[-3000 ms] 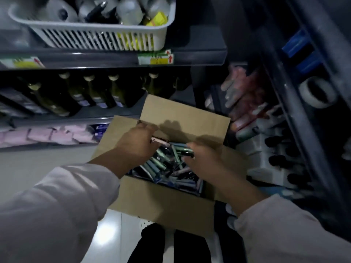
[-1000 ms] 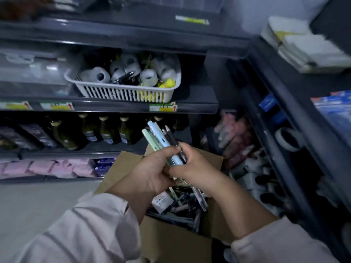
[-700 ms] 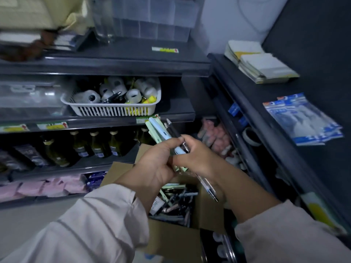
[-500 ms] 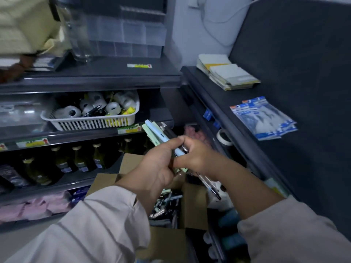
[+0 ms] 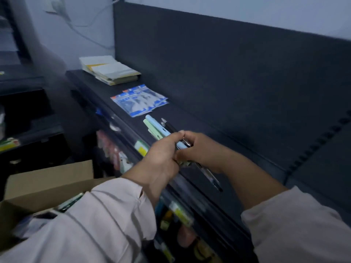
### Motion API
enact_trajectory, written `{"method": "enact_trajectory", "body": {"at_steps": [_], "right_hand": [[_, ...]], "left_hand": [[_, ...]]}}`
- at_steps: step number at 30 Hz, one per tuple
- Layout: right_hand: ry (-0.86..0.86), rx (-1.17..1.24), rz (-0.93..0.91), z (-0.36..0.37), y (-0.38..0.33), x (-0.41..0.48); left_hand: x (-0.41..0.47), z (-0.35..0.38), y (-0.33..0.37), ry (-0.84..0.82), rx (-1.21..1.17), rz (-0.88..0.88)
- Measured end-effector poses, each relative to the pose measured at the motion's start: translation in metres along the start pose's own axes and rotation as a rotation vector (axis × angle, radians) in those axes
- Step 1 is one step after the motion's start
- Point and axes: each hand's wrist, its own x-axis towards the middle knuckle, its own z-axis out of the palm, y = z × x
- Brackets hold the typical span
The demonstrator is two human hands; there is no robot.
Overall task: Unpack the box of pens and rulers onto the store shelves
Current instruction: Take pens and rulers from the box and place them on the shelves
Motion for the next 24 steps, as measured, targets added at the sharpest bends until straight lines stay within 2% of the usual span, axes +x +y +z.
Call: {"method": "enact_trajectory", "body": {"at_steps": [6,11,16,20,24], "right_hand": [[0.13,0.104,0.101,-0.097,0.068,-0.123],[0.186,0.256,0.138,-0.142,0.114,-0.204],[0.285,0.311,0.247,-0.156,0.152,-0.252],[0.405,0.216,0.373,-0.153,0.168,-0.281],[0.453,0.152,0.466,-0.143,0.175,-0.304]], "left_hand": [[-0.02,0.115,-0.111,-0.102,0.087,-0.09],[-0.042,0.175,-0.175,-0.131,0.16,-0.153],[-0.036,0.198,-0.212,-0.098,0.215,-0.176],[-0.026,0.201,-0.227,-0.08,0.25,-0.182],[-0.019,0.204,-0.231,-0.108,0.262,-0.228]]}}
